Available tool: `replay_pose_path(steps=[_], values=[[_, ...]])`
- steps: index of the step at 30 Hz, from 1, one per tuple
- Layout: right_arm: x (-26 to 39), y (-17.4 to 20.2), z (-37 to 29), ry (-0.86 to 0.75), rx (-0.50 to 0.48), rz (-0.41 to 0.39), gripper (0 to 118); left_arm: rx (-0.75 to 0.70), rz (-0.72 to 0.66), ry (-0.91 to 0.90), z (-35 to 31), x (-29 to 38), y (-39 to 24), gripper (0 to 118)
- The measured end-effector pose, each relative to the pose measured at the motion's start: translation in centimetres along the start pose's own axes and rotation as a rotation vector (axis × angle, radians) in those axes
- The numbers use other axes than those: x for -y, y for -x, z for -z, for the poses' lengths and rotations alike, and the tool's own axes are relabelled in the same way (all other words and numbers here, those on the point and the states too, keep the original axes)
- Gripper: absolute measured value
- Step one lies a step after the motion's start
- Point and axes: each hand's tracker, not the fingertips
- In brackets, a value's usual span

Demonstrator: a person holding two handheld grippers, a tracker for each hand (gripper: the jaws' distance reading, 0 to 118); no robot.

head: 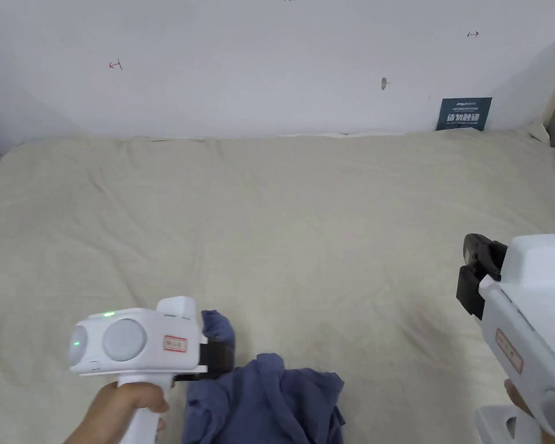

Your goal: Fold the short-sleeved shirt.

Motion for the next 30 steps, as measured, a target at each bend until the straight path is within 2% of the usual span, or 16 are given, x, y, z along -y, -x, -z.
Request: replay_pose_path(steps=[3,9,11,12,13,14,15,16,17,21,25,27,28,30], values=[[0.3,-0.8,-0.1,0.004,0.013,0.01,2,0.01,0.045,0.064,3.3,0.0,-2.8,11],[0.8,-2.1,-0.5,0.017,0.041,0.018,2,-0.097,0.141,0.207,11.3,2.2,-6.9,11],[1.0,-2.5,-0.6,0.021,0.047,0.017,2,-0.119,0.167,0.226,12.4,2.8,-7.9,16],[1.1,-2.7,-0.6,0.024,0.051,0.017,2,-0.121,0.175,0.22,12.7,3.1,-8.4,24],[1.2,-2.9,-0.6,0.027,0.056,0.018,2,-0.12,0.181,0.217,12.8,3.3,-8.8,41],[1.3,-3.1,-0.6,0.029,0.06,0.02,2,-0.11,0.191,0.22,12.8,3.3,-9.0,72],[1.3,-3.3,-0.7,0.032,0.063,0.022,2,-0.062,0.191,0.23,12.6,3.1,-9.2,92],[1.4,-3.4,-0.7,0.035,0.067,0.026,2,-0.018,0.178,0.241,12.4,3.1,-9.3,106],[1.4,-3.5,-0.7,0.034,0.069,0.028,2,0.016,0.157,0.237,12.1,3.1,-9.5,113],[1.2,-3.6,-0.9,0.029,0.073,0.032,2,0.075,0.148,0.092,9.0,2.6,-10.0,110],[0.7,-3.3,-1.2,0.018,0.07,0.024,2,0.053,0.156,-0.075,5.5,2.1,-9.9,110],[0.5,-3.1,-1.3,0.01,0.066,0.023,2,0.016,0.176,-0.175,4.0,2.0,-9.5,106],[0.4,-3.1,-1.3,0.006,0.063,0.023,2,-0.013,0.189,-0.222,3.3,2.1,-9.3,101],[0.2,-2.9,-1.4,0.002,0.059,0.022,2,-0.049,0.219,-0.313,2.4,2.6,-8.7,72]])
